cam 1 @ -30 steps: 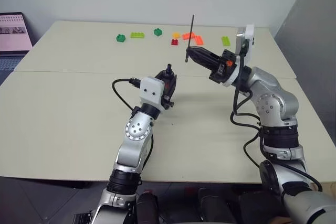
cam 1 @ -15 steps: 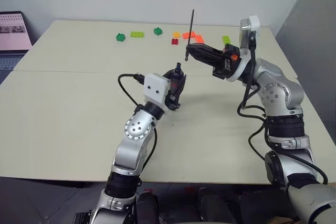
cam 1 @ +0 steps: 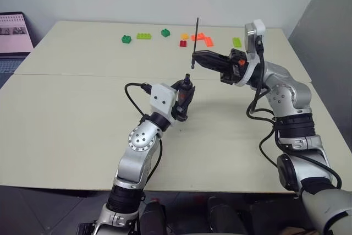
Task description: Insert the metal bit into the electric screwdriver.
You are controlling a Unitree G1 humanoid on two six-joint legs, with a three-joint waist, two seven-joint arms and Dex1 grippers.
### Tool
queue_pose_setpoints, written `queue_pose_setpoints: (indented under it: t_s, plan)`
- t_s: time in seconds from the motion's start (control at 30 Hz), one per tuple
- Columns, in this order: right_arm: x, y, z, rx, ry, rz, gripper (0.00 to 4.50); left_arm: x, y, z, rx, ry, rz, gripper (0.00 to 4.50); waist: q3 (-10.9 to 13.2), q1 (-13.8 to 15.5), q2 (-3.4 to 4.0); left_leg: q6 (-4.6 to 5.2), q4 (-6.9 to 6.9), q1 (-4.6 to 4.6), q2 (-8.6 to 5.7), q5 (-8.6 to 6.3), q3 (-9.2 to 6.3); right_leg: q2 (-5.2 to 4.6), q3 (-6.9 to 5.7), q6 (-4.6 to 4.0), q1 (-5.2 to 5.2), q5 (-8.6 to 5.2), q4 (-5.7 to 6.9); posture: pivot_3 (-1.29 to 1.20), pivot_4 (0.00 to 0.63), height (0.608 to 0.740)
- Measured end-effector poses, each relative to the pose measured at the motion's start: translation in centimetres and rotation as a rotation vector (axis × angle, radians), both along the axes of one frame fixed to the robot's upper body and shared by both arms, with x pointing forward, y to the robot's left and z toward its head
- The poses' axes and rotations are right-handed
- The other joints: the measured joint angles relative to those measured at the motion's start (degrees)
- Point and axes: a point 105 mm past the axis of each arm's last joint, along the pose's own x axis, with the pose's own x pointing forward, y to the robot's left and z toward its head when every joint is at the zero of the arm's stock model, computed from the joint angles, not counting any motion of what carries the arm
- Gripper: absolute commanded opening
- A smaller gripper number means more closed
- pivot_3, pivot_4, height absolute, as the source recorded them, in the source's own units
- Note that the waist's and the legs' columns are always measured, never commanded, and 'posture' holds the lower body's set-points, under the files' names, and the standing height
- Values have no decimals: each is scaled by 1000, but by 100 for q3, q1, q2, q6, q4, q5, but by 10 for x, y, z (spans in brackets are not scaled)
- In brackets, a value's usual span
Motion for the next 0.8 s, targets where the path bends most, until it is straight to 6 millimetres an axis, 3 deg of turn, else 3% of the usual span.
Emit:
queue_pose_setpoints:
  t_s: [0.4,0.6,0.8]
  plan:
    - [-2,4,1,-23,-35,58,0,-9,-1,1,14,21,-90,1636,3,3,4,0,-2,-11,1,0,-2,-1,-3,0,-9,0,-1,0,150,740]
    - [-19,-3,13,-48,-98,83,0,-17,-7,5,17,22,-162,1636,3,4,5,0,0,-26,1,0,-9,-1,-11,0,-21,0,-3,0,150,740]
    - [-21,-16,-1,-83,-59,44,0,-19,-10,4,4,32,-193,1636,4,5,5,0,3,-29,1,0,-14,-1,-17,0,-20,0,-2,0,150,740]
